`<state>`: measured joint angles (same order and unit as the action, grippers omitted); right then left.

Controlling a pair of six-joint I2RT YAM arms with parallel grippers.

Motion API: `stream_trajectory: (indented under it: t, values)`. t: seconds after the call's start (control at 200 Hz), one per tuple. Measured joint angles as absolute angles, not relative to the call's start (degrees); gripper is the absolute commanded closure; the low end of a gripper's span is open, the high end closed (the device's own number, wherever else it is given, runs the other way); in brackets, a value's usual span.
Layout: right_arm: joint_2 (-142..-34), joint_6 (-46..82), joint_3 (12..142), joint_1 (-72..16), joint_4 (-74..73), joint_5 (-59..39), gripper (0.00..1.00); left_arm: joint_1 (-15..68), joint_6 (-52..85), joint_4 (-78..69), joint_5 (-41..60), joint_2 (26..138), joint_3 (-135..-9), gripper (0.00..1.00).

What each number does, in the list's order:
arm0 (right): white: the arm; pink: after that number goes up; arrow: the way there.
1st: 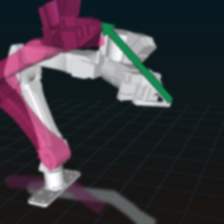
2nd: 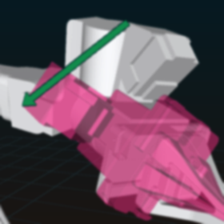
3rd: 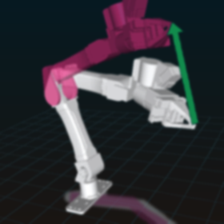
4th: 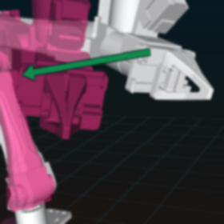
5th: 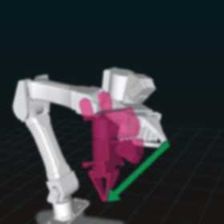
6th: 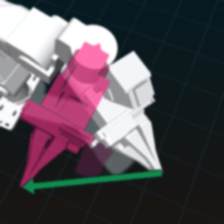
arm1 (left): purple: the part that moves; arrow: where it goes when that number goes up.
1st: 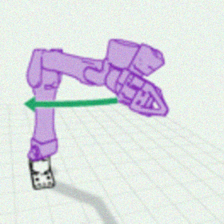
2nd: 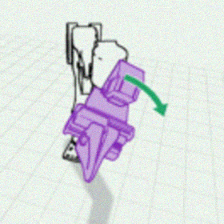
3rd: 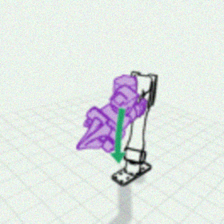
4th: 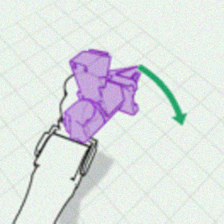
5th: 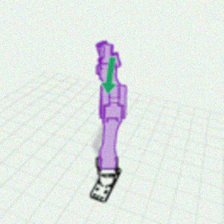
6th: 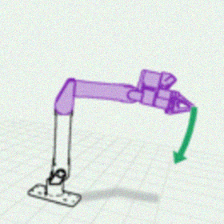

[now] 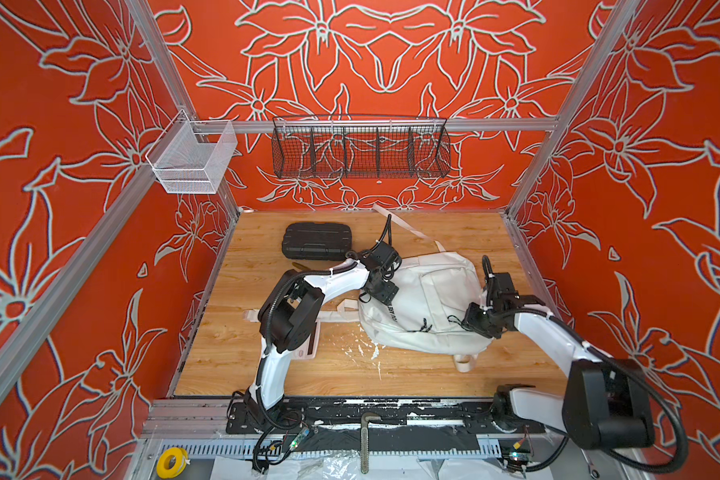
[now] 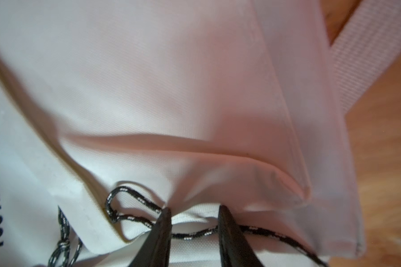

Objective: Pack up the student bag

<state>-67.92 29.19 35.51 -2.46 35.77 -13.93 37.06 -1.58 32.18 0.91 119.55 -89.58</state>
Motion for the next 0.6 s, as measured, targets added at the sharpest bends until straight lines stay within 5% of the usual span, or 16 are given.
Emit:
stream_trajectory:
  t: [0.275, 0.465, 0.495, 0.6]
  values:
    - [-54.57, 33.76, 32.32, -4.86, 42.63, -17.17, 0.61, 35.97, -5.76, 36.42, 0.95, 125.54, -100.49, 0.14]
    - [-56.16, 29.65, 42.59, -6.50, 45.25, -18.87, 0.54, 35.73, 0.60, 38.70, 5.98, 120.14, -98.19, 0.07]
    - [-57.30, 27.92, 45.25, -6.72, 45.74, -19.11, 0.54, 35.75, 2.44, 38.76, 7.31, 118.39, -97.21, 0.00]
    - [-63.18, 18.52, 55.35, -7.03, 47.55, -20.12, 0.55, 36.71, 8.56, 39.13, 10.61, 112.33, -93.47, 0.03]
